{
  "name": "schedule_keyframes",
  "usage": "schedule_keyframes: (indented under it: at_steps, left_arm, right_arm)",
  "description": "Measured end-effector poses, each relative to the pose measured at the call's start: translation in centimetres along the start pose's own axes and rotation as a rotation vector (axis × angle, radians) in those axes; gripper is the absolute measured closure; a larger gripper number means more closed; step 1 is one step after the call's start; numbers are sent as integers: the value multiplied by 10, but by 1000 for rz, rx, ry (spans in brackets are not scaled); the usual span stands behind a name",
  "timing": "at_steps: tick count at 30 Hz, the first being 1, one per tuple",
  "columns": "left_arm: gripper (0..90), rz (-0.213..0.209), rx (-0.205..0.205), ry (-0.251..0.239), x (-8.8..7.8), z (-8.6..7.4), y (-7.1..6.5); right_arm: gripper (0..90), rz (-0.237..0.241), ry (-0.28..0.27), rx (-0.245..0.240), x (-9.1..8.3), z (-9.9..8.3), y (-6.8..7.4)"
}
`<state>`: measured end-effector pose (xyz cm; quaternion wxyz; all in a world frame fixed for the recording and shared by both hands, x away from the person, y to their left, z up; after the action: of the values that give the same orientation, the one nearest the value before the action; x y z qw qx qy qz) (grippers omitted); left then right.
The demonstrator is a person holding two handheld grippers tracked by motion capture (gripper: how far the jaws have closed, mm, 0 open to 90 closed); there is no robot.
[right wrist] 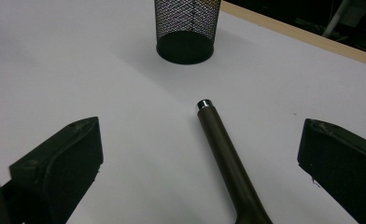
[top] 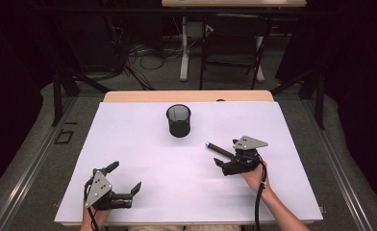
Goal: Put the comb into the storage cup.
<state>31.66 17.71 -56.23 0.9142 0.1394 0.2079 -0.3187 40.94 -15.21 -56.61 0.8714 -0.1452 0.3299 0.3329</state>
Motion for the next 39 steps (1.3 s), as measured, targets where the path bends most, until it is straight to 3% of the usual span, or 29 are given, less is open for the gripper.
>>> schedule_keyframes:
  at_steps: [20, 33, 37, 38, 39]
  left_arm:
    - [1, -16, 8, 5, 3, 0, -3]
    - [1, -8, 18, 2, 1, 0, -2]
    - [1, -7, 18, 2, 1, 0, -2]
    - [1, -7, 19, 3, 1, 0, -2]
    - [1, -7, 19, 3, 1, 0, -2]
  right_arm:
    - [0, 7, 38, 14, 31, 25, -6]
    - [0, 9, 67, 39, 46, 31, -15]
    - [79, -3, 49, 37, 46, 35, -19]
    - [170, -6, 61, 33, 48, 35, -19]
    - [199, -10, 64, 31, 49, 35, -19]
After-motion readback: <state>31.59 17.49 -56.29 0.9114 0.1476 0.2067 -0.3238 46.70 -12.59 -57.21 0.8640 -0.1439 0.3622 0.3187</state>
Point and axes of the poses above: each handheld gripper's, and its own axes: x roughly forward along the jaws, z roughly out of its top, y roughly to its left, the point moved 9 cm from there along x, roughly forward along the jaws, and after that the axes turned 13 degrees about y, right-handed, at the moved point
